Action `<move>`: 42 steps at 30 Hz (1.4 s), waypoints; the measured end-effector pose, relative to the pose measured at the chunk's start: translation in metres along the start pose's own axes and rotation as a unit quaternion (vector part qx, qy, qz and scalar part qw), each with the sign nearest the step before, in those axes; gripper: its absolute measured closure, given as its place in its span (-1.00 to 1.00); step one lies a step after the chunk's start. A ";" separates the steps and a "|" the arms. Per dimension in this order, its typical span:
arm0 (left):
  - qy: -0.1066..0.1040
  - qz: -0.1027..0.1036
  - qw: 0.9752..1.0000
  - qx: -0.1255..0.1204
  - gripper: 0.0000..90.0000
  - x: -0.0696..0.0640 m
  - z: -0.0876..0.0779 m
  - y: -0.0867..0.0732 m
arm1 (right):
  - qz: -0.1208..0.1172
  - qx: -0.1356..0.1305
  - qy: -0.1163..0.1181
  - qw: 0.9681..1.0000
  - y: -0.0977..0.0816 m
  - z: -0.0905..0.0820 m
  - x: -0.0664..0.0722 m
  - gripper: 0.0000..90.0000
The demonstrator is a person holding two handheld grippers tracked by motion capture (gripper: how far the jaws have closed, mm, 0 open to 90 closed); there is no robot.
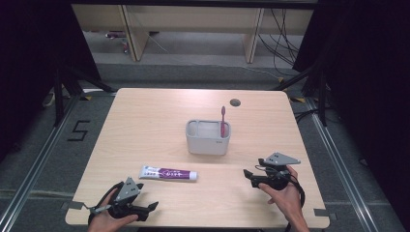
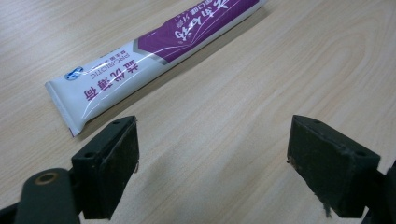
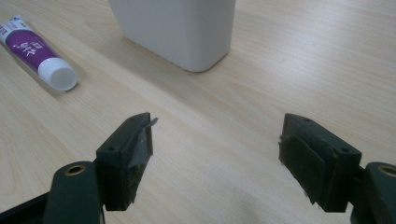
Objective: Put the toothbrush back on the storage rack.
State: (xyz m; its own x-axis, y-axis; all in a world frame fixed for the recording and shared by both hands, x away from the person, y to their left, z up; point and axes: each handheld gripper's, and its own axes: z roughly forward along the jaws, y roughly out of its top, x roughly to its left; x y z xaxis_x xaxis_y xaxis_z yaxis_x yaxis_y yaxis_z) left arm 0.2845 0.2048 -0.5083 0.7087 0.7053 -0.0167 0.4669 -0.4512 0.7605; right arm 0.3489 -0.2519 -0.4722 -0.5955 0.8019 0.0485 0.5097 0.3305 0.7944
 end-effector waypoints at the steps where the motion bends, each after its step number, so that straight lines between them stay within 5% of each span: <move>1: 0.000 0.000 1.000 0.000 -0.64 0.000 0.000 0.000 | 0.001 0.002 0.005 1.000 -0.001 0.000 0.001 -0.41; 2: -0.002 0.000 1.000 0.000 -0.64 0.000 0.000 0.000 | 0.014 0.006 0.004 1.000 -0.002 -0.001 0.003 -0.41; 3: 0.000 0.000 1.000 0.000 -0.64 0.000 0.001 0.000 | -0.002 0.001 0.003 1.000 -0.003 0.000 0.002 -0.41; 15: -0.001 0.001 1.000 0.001 -0.64 0.000 0.001 0.001 | -0.003 0.011 0.017 1.000 -0.018 -0.003 0.007 -0.40; 18: 0.000 -0.004 1.000 -0.003 -0.64 -0.001 0.002 0.000 | 0.007 0.015 0.031 0.999 -0.021 -0.004 0.007 -0.40; 21: -0.001 -0.003 1.000 -0.002 -0.64 -0.001 0.002 0.000 | 0.022 0.019 0.017 0.999 -0.024 -0.009 0.011 -0.40; 23: -0.001 0.001 1.000 0.001 -0.64 0.000 0.001 0.001 | 0.001 0.011 0.019 1.000 -0.026 -0.009 0.008 -0.40; 24: -0.001 0.001 1.000 0.000 -0.64 0.000 0.001 0.000 | 0.019 0.018 0.017 1.000 -0.027 -0.010 0.011 -0.40; 26: -0.001 -0.003 1.000 -0.003 -0.64 -0.001 0.002 0.000 | 0.001 0.010 0.010 1.000 -0.029 -0.011 0.010 -0.40; 28: -0.001 -0.003 1.000 -0.003 -0.64 -0.001 0.002 0.000 | 0.016 0.020 0.019 1.000 -0.031 -0.013 0.012 -0.40; 32: -0.002 0.002 1.000 0.001 -0.64 -0.001 0.001 0.000 | 0.003 0.016 0.019 1.000 -0.034 -0.015 0.011 -0.40; 36: -0.001 -0.003 1.000 -0.003 -0.64 -0.001 0.002 0.000 | 0.022 0.022 0.020 0.999 -0.038 -0.019 0.015 -0.41; 38: -0.003 -0.004 1.000 -0.004 -0.64 -0.001 0.003 0.000 | 0.011 0.022 0.024 0.999 -0.040 -0.020 0.015 -0.41; 39: -0.003 -0.003 1.000 -0.006 -0.64 -0.001 0.003 0.000 | 0.031 0.024 0.028 0.999 -0.041 -0.021 0.018 -0.41; 40: -0.004 -0.002 1.000 -0.005 -0.64 -0.001 0.003 0.000 | 0.007 0.022 0.024 0.999 -0.042 -0.021 0.016 -0.41; 42: -0.002 -0.003 1.000 -0.003 -0.64 -0.001 0.003 0.001 | 0.006 0.021 0.019 1.000 -0.044 -0.023 0.017 -0.41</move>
State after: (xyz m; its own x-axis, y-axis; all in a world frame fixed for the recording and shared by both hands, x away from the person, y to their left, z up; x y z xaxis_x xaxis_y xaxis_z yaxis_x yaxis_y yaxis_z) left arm 0.2855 0.2022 -0.5094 0.7080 0.7058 -0.0238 0.4684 -0.4441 0.7638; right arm 0.3022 -0.2644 -0.4921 -0.6123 0.7865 0.0811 0.5416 0.3425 0.7677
